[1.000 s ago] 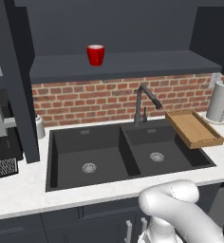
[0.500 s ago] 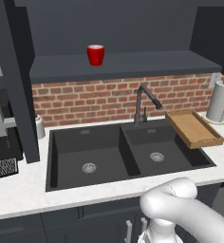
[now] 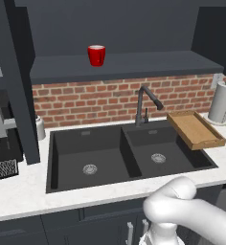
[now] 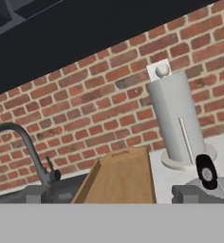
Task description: Pick the kettle from the counter and place it on the tray. Then pick the mug from the cabinet and place it on the tray. Then close the cabinet doors.
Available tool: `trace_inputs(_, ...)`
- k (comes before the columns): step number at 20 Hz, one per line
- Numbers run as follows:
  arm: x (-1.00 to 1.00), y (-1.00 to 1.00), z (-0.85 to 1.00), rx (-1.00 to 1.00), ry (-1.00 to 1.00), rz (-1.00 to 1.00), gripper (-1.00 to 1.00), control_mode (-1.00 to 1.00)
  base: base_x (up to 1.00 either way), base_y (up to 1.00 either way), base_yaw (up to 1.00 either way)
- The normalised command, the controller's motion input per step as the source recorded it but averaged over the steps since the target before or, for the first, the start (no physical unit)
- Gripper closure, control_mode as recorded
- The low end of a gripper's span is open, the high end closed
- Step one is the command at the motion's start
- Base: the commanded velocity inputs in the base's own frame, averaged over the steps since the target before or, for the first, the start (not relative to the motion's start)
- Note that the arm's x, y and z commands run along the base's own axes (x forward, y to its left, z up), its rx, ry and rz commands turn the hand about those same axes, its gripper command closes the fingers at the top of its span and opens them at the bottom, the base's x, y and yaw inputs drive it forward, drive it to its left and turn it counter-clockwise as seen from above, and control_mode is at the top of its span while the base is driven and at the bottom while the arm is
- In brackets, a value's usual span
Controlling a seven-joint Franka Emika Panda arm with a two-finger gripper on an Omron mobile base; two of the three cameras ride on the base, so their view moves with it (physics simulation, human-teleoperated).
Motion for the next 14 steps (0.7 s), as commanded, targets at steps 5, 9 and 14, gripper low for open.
trace_inputs(5, 0.39, -0.22, 0.00, 0.00, 0.00, 0.12, -1.00, -1.00, 0.00, 0.00, 0.00)
trace_inputs(9, 0.20, -0.16, -0.02, -0.01, 0.00, 0.07, -1.00, -1.00, 0.00, 0.00, 0.00)
trace_inputs(14, 0.16, -0.10, -0.10, -0.02, 0.00, 0.03, -1.00, -1.00, 0.00, 0.00, 0.00)
